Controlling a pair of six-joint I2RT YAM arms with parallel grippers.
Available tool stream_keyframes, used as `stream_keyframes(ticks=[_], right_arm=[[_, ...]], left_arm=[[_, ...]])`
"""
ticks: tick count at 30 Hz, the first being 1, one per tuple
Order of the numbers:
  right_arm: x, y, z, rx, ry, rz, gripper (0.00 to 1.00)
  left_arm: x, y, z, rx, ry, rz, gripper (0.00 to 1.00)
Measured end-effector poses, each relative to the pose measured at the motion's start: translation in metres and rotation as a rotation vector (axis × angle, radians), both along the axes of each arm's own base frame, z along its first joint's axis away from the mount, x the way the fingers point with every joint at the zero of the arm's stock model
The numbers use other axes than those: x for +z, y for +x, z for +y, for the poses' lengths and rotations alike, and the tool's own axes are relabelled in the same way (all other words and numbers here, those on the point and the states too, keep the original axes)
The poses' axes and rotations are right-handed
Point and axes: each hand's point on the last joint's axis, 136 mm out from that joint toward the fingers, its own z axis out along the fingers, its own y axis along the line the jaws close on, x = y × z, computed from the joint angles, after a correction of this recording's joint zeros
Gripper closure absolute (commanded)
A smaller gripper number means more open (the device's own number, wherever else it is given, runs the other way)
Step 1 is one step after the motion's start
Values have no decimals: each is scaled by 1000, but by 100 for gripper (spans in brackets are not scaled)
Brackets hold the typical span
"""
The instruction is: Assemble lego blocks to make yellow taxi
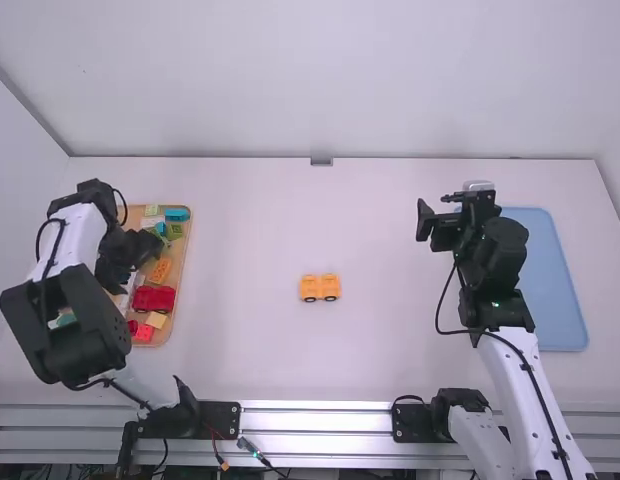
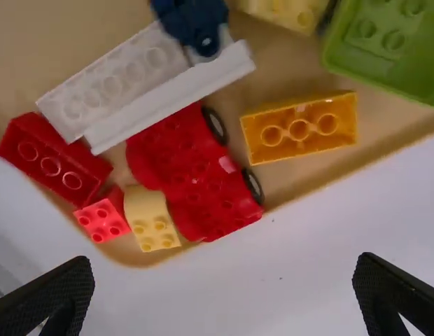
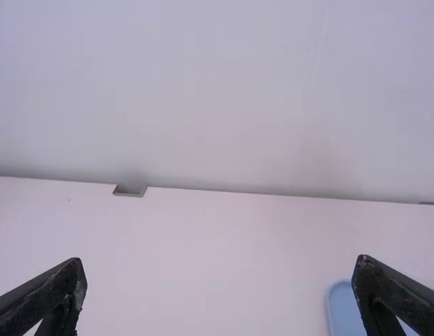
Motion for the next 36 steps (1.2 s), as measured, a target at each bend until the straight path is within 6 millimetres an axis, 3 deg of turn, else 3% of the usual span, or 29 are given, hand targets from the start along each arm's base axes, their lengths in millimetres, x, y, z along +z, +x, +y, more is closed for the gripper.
stream_keyframes(ticks=[6, 13, 17, 25, 27, 32, 36], right_arm=[[-1, 0, 1, 3, 2, 6, 1], [-1, -1, 3, 10, 4, 5, 1], [1, -1, 9, 27, 4, -4, 1], [11, 0, 23, 66, 2, -47, 1], [14, 0, 27, 76, 4, -57, 1], [17, 0, 32, 89, 4, -73, 1], [18, 0, 35, 96, 4, -76, 1]], left_arm=[[-13, -33, -1, 149, 53, 92, 1], [8, -58, -15, 184, 143, -150, 1], [10, -66, -19, 183, 170, -219, 0], [-4, -63, -27, 152, 137, -254, 4], [-17, -61, -28, 152, 117, -212, 15], [-45, -66, -29, 155, 72, -106, 17], [-62, -66, -29, 154, 51, -56, 32]])
